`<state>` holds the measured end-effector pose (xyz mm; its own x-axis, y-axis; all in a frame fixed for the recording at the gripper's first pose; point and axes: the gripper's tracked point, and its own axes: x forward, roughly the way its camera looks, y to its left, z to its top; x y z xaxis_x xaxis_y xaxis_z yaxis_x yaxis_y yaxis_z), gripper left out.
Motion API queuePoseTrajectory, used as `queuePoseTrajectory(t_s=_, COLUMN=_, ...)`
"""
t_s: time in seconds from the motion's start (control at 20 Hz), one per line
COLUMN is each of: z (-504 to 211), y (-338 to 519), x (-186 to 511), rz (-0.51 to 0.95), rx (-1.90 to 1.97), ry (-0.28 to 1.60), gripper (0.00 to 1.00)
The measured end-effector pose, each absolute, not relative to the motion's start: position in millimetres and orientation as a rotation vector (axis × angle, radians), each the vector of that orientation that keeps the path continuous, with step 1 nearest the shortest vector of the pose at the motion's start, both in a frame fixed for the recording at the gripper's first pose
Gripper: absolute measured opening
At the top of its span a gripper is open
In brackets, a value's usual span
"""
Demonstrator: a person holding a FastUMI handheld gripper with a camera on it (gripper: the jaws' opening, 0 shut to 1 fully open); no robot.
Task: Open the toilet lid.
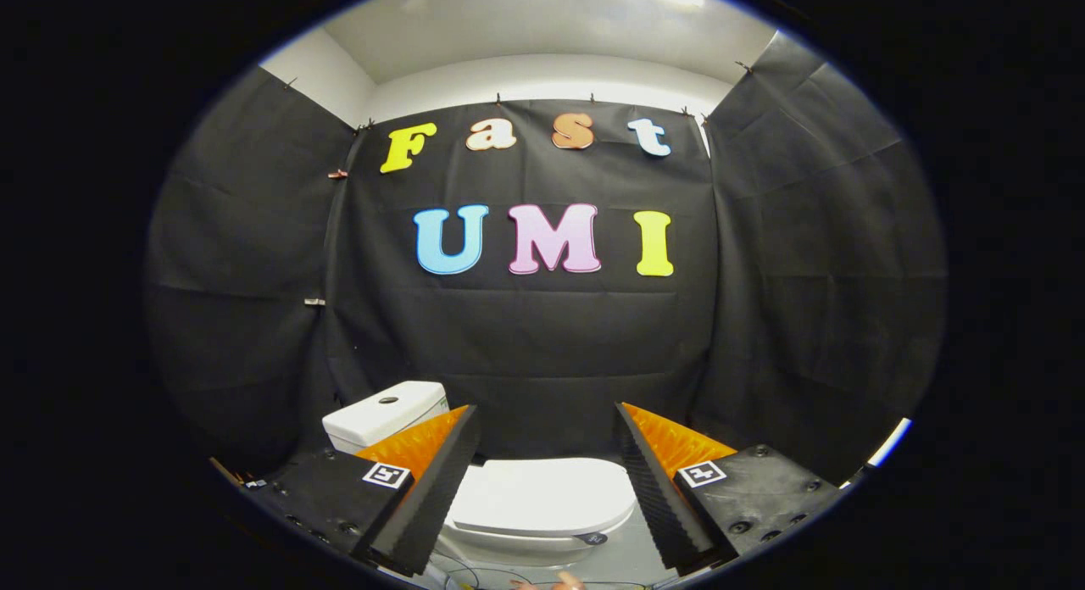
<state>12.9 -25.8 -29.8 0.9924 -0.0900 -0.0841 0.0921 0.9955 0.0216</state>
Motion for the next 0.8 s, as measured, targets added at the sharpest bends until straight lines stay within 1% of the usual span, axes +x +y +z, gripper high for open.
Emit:
queuePoseTrajectory(t_s=0.3, z=-81, y=-59, x=45, rz=-0.116, rx=0.147, ry=0.174, gripper=0.99)
queuePoseTrajectory(t_s=0.55, z=-147, y=-92, x=73, rz=-0.122, rx=0.279, ry=0.26, gripper=0.99)
queuePoseTrajectory(t_s=0.8, z=-219, y=-135, x=95, rz=-0.171, rx=0.413, ry=0.325, gripper=0.99)
